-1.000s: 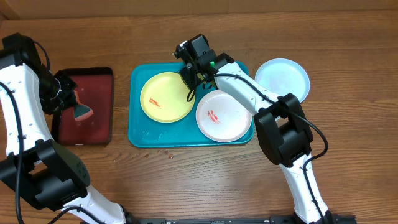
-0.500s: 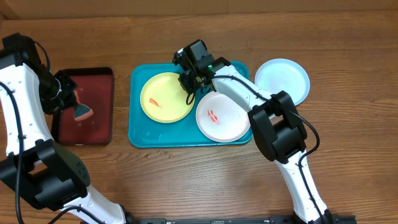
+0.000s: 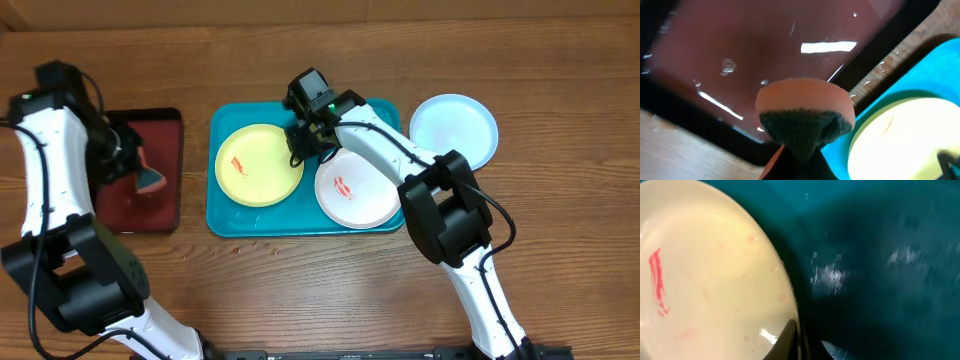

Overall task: Clean dirty plates on tray and stack at the side
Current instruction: 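Drag the yellow plate toward the tray center with the right gripper, then dip the sponge in the red tray and bring it to the yellow plate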

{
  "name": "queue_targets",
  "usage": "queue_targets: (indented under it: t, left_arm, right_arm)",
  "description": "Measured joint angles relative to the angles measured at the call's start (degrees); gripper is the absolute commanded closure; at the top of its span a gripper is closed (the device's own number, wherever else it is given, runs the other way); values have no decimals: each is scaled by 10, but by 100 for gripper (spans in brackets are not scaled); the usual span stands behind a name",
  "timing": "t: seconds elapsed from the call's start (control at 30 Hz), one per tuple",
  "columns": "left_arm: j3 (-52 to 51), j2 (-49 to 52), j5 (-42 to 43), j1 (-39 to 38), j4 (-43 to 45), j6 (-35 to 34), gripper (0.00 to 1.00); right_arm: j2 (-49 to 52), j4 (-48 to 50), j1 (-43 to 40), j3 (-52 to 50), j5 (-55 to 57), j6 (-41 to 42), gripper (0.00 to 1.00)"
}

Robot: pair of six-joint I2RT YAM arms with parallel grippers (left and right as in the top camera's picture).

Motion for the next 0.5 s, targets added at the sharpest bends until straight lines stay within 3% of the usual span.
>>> queue_targets:
  t: [0.17,0.5]
  left_arm:
    - [-53,0,0,-9,80,0,96]
    - [-99,0,-49,-1,184,0,96]
  right_arm:
    - [-6,-42,16,0,0,70,96]
    - [-8,-55,28,0,0,102,96]
